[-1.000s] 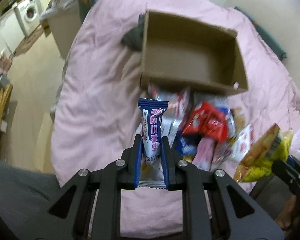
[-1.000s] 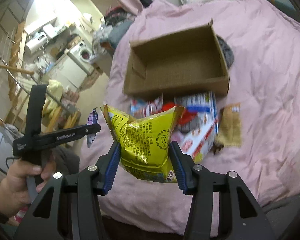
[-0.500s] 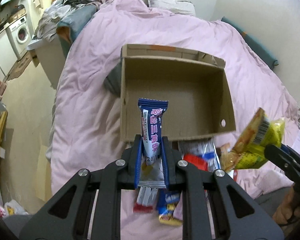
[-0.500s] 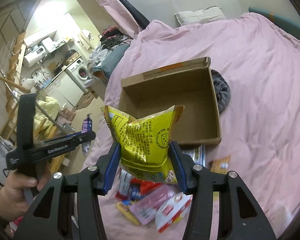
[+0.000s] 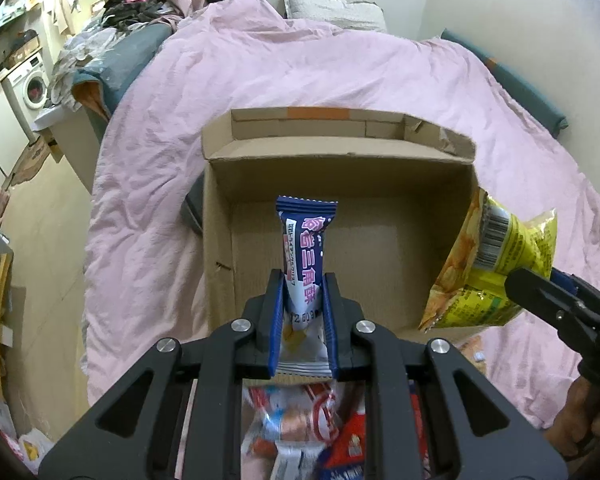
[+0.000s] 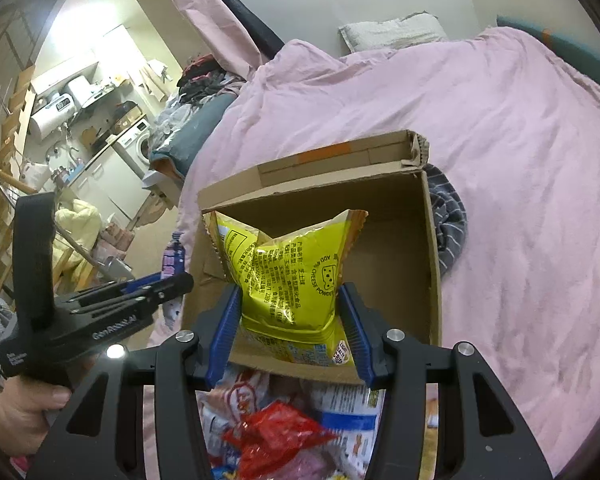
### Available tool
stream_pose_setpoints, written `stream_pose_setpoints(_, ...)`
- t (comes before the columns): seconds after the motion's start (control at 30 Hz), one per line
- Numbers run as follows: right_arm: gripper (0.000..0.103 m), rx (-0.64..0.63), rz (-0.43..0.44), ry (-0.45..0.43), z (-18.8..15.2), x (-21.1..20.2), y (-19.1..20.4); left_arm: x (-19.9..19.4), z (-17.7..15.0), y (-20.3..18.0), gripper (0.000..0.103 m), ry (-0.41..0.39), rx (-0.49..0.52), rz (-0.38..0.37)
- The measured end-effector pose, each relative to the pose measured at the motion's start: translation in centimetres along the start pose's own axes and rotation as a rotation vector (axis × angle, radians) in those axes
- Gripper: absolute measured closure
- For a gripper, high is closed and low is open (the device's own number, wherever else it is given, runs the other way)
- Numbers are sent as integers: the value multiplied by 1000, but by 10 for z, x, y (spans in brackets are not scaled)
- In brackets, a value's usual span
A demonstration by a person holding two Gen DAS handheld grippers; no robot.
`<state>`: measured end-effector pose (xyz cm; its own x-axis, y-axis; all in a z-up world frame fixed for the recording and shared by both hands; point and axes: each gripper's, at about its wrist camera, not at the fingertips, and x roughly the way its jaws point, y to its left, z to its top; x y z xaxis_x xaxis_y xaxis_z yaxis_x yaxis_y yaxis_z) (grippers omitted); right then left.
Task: Organize snacks
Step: 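Carry the purple bar and yellow bag over the cardboard box with both tools, then open both tools to drop the bar and yellow bag into the box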
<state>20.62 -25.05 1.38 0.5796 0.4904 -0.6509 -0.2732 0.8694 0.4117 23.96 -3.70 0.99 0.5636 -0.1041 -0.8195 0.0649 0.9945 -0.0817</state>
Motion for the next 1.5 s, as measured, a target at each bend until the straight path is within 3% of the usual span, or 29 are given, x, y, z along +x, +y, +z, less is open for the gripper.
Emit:
stream_pose_setpoints(0.23,51,45,-29,96,-13,38,-25,33,-11,-4,88,16,24,20)
stream_pose_setpoints(0.63,51,24,-70,180,-21,65,-25,40,-14,-13,88,-2,71,36)
stream_pose_setpoints(1.4,48,37,-78,180,-20,65,-28,42,-19,-14,87,23,53,24)
stream_pose_setpoints(1.43,48,39,-78,178,-20,65,-28,42,-19,-14,86,23,53,25)
stream_pose_setpoints(1.5,48,40,-77,173,-19,65,-28,42,-18,-13,73,20,50,23)
